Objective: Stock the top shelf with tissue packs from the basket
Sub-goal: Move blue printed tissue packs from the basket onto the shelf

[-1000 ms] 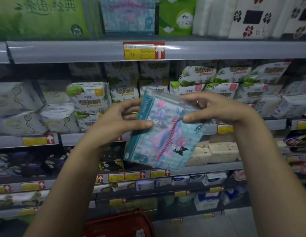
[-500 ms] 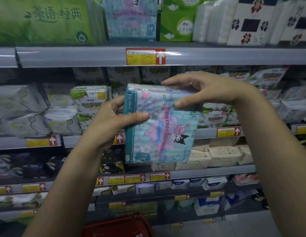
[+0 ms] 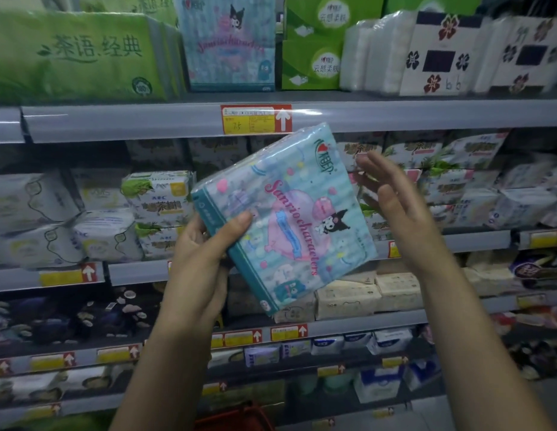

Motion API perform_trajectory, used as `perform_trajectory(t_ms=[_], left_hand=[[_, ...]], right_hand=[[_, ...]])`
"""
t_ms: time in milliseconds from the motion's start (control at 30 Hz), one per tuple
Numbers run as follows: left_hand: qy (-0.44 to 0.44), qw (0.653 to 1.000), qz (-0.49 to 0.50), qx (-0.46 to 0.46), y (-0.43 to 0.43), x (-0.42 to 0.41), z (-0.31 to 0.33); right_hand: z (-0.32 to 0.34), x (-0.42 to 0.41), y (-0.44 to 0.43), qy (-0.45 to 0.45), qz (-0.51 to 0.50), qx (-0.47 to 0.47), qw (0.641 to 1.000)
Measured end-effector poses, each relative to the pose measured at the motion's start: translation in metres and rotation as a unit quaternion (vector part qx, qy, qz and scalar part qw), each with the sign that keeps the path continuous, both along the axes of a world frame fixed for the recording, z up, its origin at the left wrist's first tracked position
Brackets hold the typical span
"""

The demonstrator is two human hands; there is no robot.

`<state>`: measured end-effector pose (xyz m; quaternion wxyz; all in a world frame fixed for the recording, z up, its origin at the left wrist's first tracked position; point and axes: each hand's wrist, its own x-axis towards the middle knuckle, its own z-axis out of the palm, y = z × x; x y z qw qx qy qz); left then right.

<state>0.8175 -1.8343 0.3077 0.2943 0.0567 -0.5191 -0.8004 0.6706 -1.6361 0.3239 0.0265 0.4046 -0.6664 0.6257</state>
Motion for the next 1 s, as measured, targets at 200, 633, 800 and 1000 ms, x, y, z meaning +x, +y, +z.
perform_trajectory(t_ms=[200, 633, 800, 1000], left_hand=[[0.031, 0.997, 0.011, 0.076, 0.02, -0.002, -0.007], [0.111, 0.968, 0.068, 0.215, 0.07, -0.009, -0.005], [0.095, 0.969, 0.052, 0.222, 0.075, -0.004, -0.007], [0.083, 0.976, 0.044, 0.197, 0.076, 0.0, -0.012]], right_hand=[[-0.027, 0.017, -0.004, -0.066, -0.026, -0.074, 0.995], [-0.07, 0.081, -0.037, -0.356, 0.044, -0.27, 0.894], [-0.062, 0.079, -0.038, -0.386, 0.045, -0.278, 0.878], [-0.058, 0.075, -0.037, -0.391, 0.045, -0.307, 0.867]])
